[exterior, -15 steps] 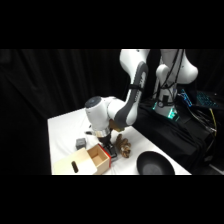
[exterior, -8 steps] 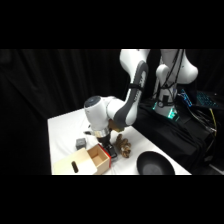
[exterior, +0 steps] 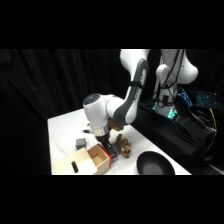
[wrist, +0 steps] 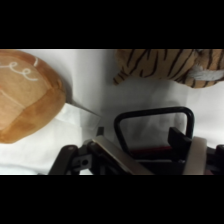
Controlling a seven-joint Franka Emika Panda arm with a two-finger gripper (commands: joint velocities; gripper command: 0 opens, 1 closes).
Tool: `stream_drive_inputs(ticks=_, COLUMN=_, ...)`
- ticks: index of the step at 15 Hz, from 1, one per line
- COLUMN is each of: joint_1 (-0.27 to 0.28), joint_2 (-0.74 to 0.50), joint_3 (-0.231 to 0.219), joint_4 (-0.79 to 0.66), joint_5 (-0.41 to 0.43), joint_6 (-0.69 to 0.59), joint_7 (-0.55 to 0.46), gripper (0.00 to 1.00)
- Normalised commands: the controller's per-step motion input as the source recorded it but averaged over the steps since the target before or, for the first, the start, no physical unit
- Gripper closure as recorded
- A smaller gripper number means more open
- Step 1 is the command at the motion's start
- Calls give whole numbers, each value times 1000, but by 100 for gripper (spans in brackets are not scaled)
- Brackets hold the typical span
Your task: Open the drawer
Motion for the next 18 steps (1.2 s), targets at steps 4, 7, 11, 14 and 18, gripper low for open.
stream_drive_inputs(ticks=4, joint_1=18, joint_2=-220, joint_3=-27, joint_4=-171, joint_5=81, joint_6=39, joint_7=-51, gripper=0)
stream_drive_inputs(ticks=7, joint_1=17, joint_2=-243, joint_3=-27, joint_4=-234, joint_5=77, joint_6=71, joint_7=-50, gripper=0)
stream_drive_inputs(ticks=11, joint_1=24, joint_2=-276, joint_3=-30, joint_4=-281, joint_5=65, joint_6=98, joint_7=-43, gripper=0)
stream_drive_inputs(ticks=14, joint_1=42, joint_2=-307, joint_3=-37, joint_4=-300, joint_5=46, joint_6=114, joint_7=-27, gripper=0)
stream_drive_inputs(ticks=18, joint_1=55, joint_2=-318, joint_3=-40, joint_4=-299, joint_5=31, joint_6=124, joint_7=-13, gripper=0)
